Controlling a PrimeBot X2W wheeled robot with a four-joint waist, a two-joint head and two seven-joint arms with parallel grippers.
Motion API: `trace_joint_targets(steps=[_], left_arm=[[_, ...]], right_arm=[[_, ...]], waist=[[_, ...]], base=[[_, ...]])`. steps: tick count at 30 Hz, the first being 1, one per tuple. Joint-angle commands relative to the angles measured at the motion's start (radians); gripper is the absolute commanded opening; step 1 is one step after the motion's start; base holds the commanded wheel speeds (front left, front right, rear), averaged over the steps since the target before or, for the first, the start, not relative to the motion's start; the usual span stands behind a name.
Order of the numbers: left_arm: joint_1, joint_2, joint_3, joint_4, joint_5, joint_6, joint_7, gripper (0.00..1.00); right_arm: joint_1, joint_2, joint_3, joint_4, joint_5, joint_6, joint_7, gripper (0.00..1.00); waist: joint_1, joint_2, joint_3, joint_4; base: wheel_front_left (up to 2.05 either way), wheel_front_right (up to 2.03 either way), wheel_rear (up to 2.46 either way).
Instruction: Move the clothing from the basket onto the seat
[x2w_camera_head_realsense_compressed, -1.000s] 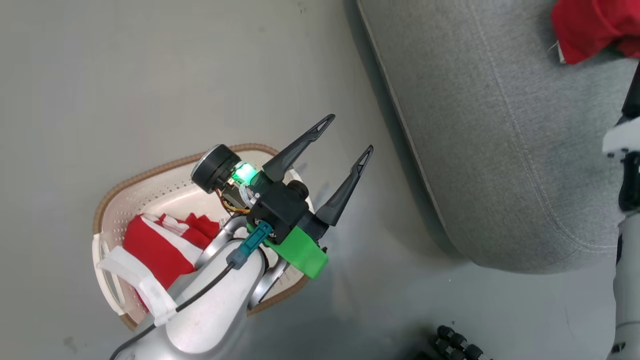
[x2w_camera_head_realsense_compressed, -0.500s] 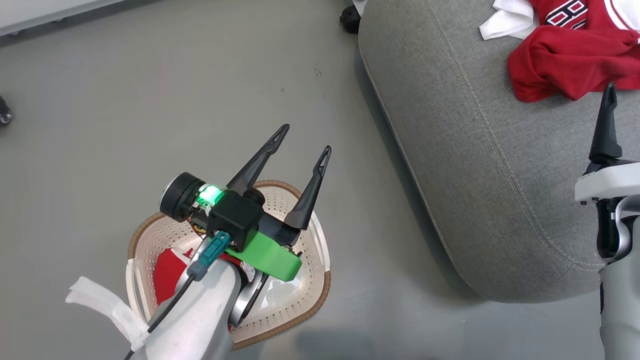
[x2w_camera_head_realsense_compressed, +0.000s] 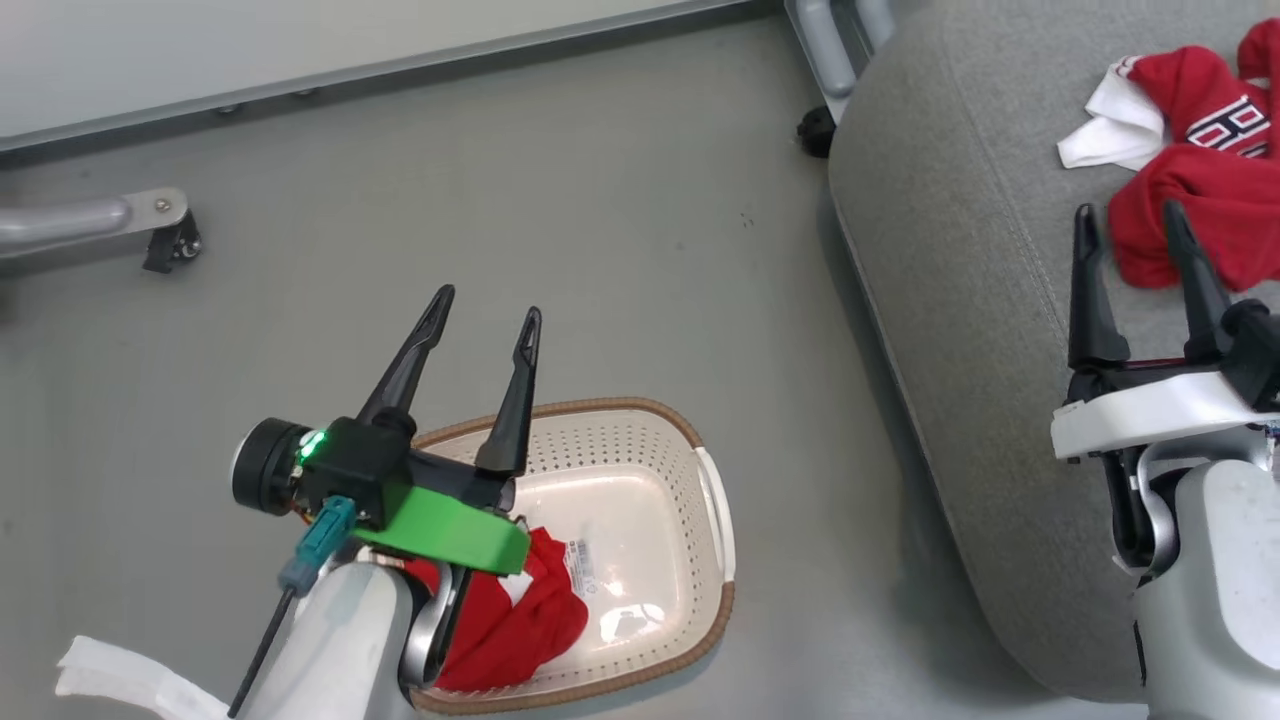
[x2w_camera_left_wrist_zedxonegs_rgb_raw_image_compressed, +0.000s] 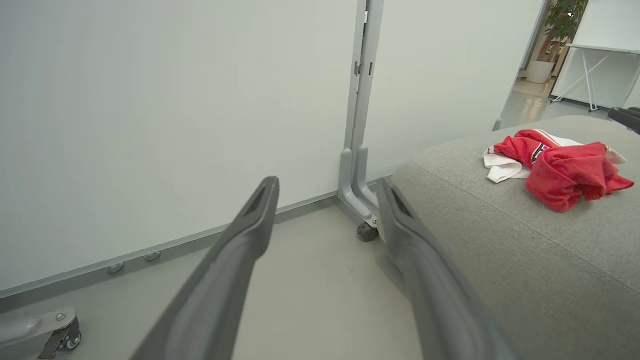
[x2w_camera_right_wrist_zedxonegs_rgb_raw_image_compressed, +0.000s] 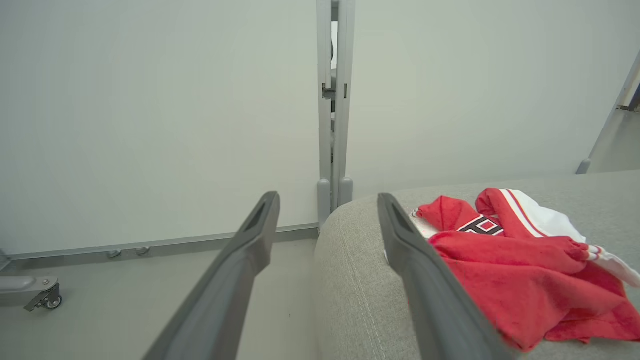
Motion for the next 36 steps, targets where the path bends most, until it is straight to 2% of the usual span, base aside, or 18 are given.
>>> trace_joint_targets(steps=[1, 8, 17, 36], left_arm=[[0.024, -0.003, 0.018, 0.001, 0.003, 0.006, -0.001, 1.0], [0.102, -0.023, 0.134, 0.018, -0.001, 0.014, -0.001, 1.0], [0.19, -0.044, 0.251, 0.053, 0.012, 0.004, -0.001, 1.0], [0.265, -0.065, 0.324, 0.046, 0.05, -0.018, -0.001, 1.0]], right_arm=[[0.024, 0.0, 0.009, -0.01, 0.003, -0.001, -0.002, 1.0], [0.085, 0.015, 0.071, -0.032, -0.007, -0.001, -0.002, 1.0], [0.195, 0.033, 0.124, -0.058, -0.019, -0.001, -0.002, 1.0], [0.384, 0.041, 0.157, -0.152, 0.008, -0.001, -0.002, 1.0]], waist=[[0.0, 0.0107, -0.055, 0.064], [0.0, 0.0107, -0.114, 0.127], [0.0, 0.0107, -0.187, 0.174], [0.0, 0.0107, -0.258, 0.183]], base=[[0.0, 0.0, 0.0], [0.0, 0.0, 0.0], [0.0, 0.0, 0.0], [0.0, 0.0, 0.0]])
